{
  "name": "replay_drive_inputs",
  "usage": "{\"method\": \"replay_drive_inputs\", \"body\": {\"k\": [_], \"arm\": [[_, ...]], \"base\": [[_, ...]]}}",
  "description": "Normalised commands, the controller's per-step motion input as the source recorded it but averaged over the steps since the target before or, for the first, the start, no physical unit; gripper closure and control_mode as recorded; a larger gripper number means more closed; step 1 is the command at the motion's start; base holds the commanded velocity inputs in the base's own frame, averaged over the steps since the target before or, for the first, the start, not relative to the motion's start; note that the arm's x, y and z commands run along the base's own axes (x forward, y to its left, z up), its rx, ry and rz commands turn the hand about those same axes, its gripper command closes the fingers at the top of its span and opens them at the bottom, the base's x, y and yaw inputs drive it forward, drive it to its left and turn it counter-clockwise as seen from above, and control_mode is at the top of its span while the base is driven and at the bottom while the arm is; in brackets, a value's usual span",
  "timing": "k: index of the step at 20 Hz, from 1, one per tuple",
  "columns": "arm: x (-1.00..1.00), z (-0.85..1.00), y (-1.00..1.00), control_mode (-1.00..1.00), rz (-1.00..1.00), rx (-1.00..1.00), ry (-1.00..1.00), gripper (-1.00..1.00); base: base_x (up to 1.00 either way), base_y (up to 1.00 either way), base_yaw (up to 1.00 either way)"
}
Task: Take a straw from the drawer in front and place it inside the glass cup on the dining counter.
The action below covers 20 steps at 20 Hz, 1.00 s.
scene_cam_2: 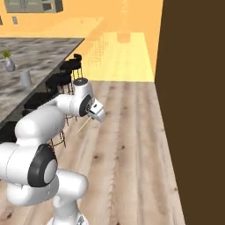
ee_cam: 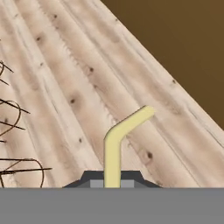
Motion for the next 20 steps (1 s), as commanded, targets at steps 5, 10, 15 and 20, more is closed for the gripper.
{"method": "replay_drive_inputs", "body": {"k": [5, 10, 15, 20], "arm": [[0.0, 0.0, 0.0, 1.0, 0.0, 0.0, 0.0, 1.0], [0.0, 0.0, 0.0, 1.0, 0.0, 0.0, 0.0, 1.0], [0.0, 0.0, 0.0, 1.0, 0.0, 0.0, 0.0, 1.0], [0.0, 0.0, 0.0, 1.0, 0.0, 0.0, 0.0, 1.0]], "base": [[1.0, -0.68, 0.17], [1.0, -0.62, 0.52], [1.0, -0.56, 0.56], [0.96, -0.61, 0.54]]}}
